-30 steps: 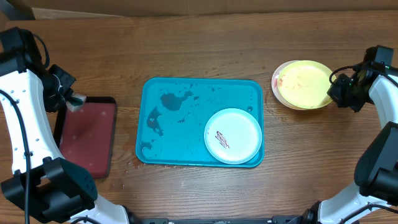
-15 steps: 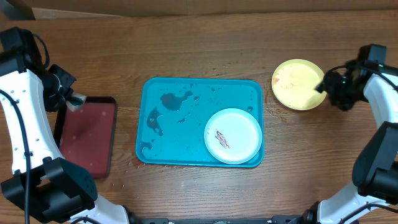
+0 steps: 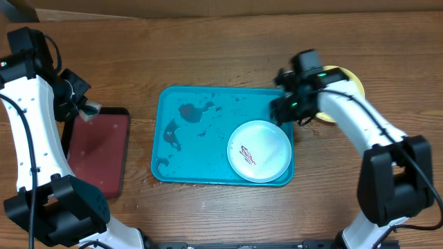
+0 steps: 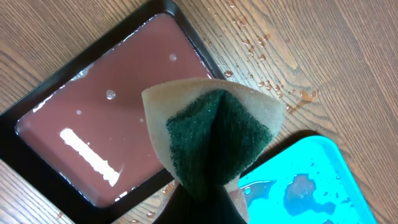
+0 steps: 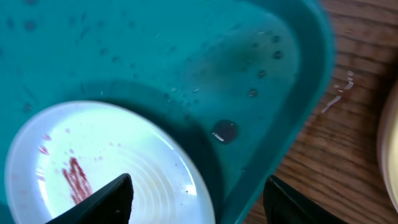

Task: Clean dirty plates on tray and stack at the side
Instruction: 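Move the right gripper to grip the rim of the remaining white plate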

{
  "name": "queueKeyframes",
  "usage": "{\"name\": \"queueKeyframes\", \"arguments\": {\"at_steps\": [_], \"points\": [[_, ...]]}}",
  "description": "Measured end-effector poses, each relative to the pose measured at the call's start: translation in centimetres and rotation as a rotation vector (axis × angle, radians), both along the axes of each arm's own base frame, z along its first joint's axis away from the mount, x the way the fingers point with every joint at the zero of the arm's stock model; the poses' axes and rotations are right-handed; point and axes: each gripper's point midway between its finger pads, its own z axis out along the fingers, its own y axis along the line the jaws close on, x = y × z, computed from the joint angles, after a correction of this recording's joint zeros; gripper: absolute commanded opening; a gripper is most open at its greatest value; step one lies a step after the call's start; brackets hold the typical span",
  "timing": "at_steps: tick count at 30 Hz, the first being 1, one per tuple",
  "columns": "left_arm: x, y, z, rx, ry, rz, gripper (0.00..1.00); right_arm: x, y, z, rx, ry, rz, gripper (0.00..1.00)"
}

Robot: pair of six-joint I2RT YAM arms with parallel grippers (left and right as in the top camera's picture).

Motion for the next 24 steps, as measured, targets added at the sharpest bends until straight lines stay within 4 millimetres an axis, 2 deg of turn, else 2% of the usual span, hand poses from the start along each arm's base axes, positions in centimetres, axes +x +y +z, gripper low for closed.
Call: {"name": "queueKeyframes", "arguments": {"at_steps": [3,7,13,18,24], "points": [[0.0,-0.1,0.0,0.0,0.0,-0.004,0.04,-1.1,0.6,-0.7,-0.075,-0.005,0.088,0.71],[0.1,-0.1,0.0,0.001,-0.001,-0.004,0.04,-2.1,-0.4,-1.8,-0.135,0.014,0.157,0.73],[0.2,0.0,0.0,0.003,-0.007,-0.004,0.04,-2.5,-0.3,-2.7,-0.121,0.008,0.219,0.72],[0.2,0.0,0.0,0.003,-0.007,-0.004,0.04,-3.3,0.0,-3.2,-0.096,0.029,0.242,0.64],[0.2,0.0,0.0,0.003,-0.007,-0.004,0.04,-3.9,0.0,-4.2,-0.083,0.038,0.246,0.66]]}}
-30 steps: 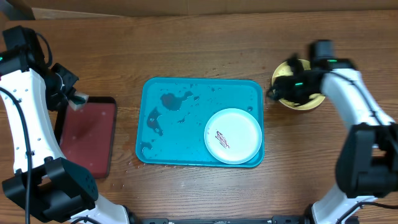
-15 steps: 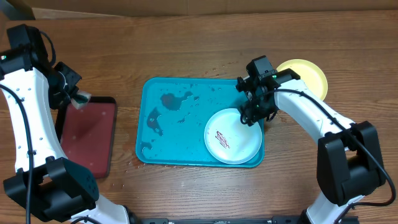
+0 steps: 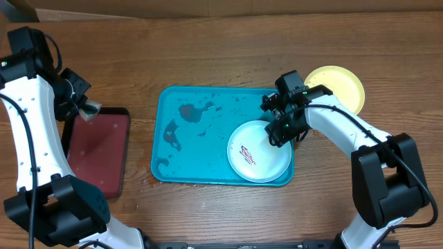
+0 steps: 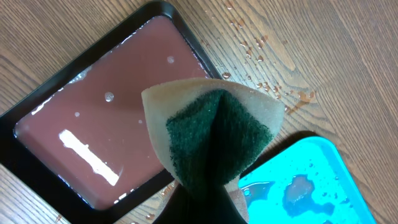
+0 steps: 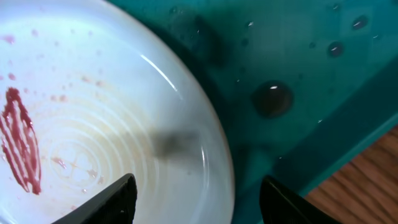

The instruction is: Clean dirty plates on tray and stack at the side

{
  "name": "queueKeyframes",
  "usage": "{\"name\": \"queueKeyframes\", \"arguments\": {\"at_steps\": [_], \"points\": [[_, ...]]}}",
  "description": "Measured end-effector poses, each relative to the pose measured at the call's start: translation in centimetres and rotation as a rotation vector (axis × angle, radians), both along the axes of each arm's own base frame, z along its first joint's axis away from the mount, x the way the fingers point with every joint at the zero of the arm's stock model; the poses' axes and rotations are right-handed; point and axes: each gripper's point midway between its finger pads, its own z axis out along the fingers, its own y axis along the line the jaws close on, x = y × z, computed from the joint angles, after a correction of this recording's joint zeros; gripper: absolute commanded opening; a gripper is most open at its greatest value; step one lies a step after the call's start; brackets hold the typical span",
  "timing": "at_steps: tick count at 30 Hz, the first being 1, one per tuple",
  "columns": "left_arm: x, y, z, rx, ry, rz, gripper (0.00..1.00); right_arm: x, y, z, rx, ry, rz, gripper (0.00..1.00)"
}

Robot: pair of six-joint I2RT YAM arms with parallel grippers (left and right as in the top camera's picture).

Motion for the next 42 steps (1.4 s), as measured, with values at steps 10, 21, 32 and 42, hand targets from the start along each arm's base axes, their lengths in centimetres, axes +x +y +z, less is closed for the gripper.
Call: {"name": "queueKeyframes", "arguments": {"at_steps": [10,21,32,42], "points": [[0.0,0.0,0.0,0.001,-0.001,0.0,0.04,-0.2,0.2,-0.5,0.018,0.007,-0.039,0.33],[0.1,0.0,0.0,0.001,-0.003,0.0,0.04,-0.1,0.2,-1.9,0.013,0.045,-0.126,0.1],[2.9,-5.1,0.4,-0.045,-0.074,-0.24,0.04,2.2,2.7,-1.5,0.162,0.02,-0.323,0.04],[5.7,-17.1,-2.2,-0.105,-0.057,-0.579,0.04,3.7,6.7,-1.3,0.296,0.035,-0.558,0.04]]}}
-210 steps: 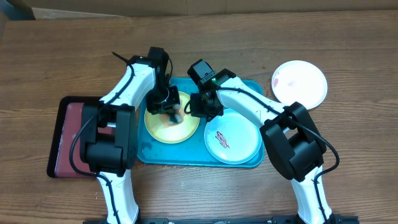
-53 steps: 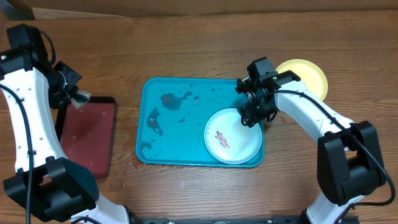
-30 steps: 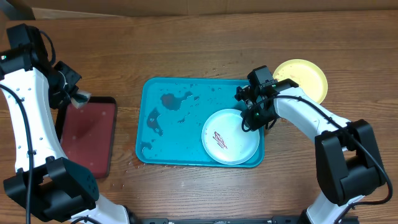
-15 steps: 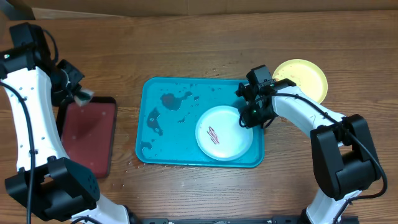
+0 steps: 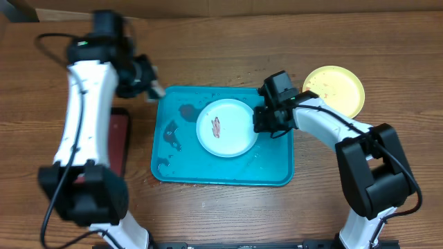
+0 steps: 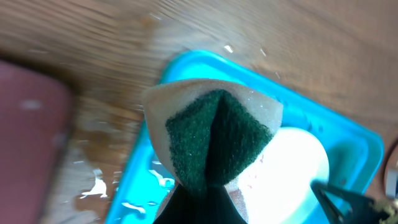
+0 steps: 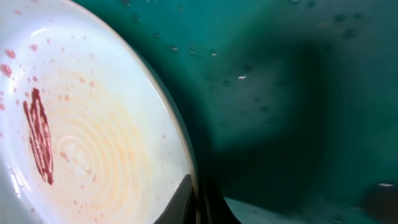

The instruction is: Clean dirty plates on tray and stack at the side

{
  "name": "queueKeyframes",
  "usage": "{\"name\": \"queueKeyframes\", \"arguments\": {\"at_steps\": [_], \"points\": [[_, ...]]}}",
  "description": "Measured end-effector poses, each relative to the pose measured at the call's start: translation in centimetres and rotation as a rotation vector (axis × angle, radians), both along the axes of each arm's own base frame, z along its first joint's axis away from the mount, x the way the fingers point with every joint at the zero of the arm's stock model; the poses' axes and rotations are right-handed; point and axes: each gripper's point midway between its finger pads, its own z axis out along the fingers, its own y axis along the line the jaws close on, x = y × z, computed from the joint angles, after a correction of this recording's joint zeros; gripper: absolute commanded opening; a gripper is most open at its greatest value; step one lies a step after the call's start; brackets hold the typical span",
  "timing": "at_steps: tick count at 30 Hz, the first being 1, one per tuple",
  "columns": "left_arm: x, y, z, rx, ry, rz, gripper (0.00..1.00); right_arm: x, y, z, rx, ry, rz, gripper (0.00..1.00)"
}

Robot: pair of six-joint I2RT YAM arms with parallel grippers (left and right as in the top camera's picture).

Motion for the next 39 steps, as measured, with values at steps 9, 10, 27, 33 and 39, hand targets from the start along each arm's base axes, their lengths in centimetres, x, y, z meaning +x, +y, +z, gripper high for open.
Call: {"name": "queueKeyframes", "arguments": {"at_steps": [9,10,27,33,39], "points": [[0.6,-9.8,-8.5,-0.044,0.144,-0.236,0.04,0.1,2.0,0.0,0.035,0.026,-0.142,0.04],[0.5,-10.8,-9.2,-0.055,0.154,-0.262,0.04,0.1,2.0,0.0,0.035,0.027,-0.147,0.04],[-2.7,-19.0,-15.0,-0.077,0.262,-0.458,0.04,0.3,1.8,0.0,0.036,0.037,-0.193,0.04],[-2.7,-17.4,-16.2,0.037,0.285,-0.444,0.04,0.4,1.6,-0.2,-0.001,0.007,-0.177,0.04],[-1.8,-12.9,-16.1,0.324,0.274,-0.364,0.04,0.2,1.2,-0.3,-0.057,-0.01,-0.157,0.04]]}}
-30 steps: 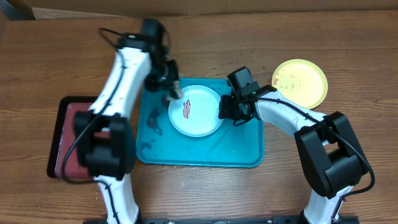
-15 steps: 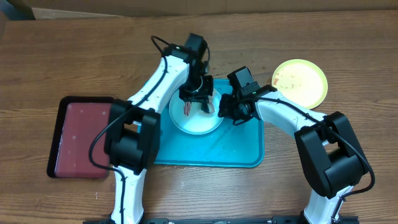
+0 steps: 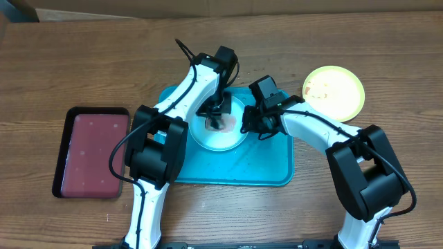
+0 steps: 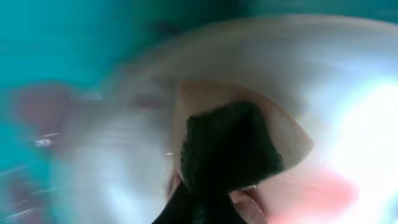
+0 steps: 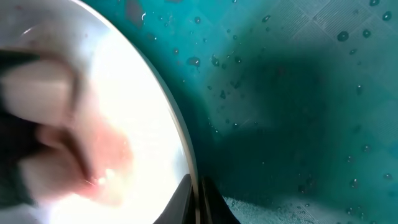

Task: Clean dirty plates on tray and stack at the side
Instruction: 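Scrub the white plate with the sponge using the left gripper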

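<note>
A white plate [image 3: 214,135] with a red smear lies on the teal tray [image 3: 277,166]. My left gripper [image 3: 217,119] is shut on a tan and green sponge [image 4: 230,143], which presses on the plate's middle over the smear. My right gripper [image 3: 246,126] is shut on the plate's right rim [image 5: 183,149]; its fingers [image 5: 208,199] pinch the edge. The left wrist view is blurred. A yellow plate [image 3: 336,90] sits on the table at the right of the tray.
A dark tray [image 3: 90,149] of reddish water stands at the left on the wooden table [image 3: 387,48]. Water drops lie on the teal tray's floor [image 5: 298,93].
My left gripper with the sponge has moved from the tray's top left corner onto the white plate's middle. The plate has shifted slightly; the right gripper still pinches its rim.
My left gripper held the sponge over the dark water tray while the right gripper hung open near the white plate at the tray's lower right. Later the right gripper was shut on the rim, the plate at mid tray. Now the sponge rests on the plate.
</note>
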{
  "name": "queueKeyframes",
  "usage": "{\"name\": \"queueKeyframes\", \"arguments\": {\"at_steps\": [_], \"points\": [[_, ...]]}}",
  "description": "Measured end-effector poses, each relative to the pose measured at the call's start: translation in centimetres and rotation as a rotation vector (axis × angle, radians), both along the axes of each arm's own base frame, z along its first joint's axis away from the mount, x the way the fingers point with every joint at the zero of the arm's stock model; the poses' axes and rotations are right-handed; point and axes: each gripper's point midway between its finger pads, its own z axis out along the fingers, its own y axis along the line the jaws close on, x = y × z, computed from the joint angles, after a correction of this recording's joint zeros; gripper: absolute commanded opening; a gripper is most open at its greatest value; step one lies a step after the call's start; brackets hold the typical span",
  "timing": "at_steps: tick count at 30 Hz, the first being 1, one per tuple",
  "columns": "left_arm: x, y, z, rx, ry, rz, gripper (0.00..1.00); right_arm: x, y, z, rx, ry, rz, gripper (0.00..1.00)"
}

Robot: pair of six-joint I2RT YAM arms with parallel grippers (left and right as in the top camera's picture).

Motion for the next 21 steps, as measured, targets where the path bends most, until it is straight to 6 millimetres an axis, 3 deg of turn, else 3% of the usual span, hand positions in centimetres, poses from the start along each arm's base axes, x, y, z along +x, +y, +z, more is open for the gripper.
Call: {"name": "queueKeyframes", "arguments": {"at_steps": [4,11,16,21], "points": [[0.2,3.8,0.7,0.212,-0.044,0.054,0.04,0.1,-0.4,0.1,-0.026,-0.001,-0.003,0.04],[0.1,4.4,2.0,0.282,-0.073,0.119,0.04,0.2,-0.5,0.5,-0.043,0.0,0.003,0.04],[1.9,1.3,2.4,0.064,-0.091,0.111,0.04,0.2,-1.3,0.3,-0.085,-0.003,-0.014,0.04],[0.9,-2.9,3.1,-0.21,-0.005,0.058,0.04,0.3,-1.4,0.3,-0.089,-0.004,-0.032,0.04]]}}
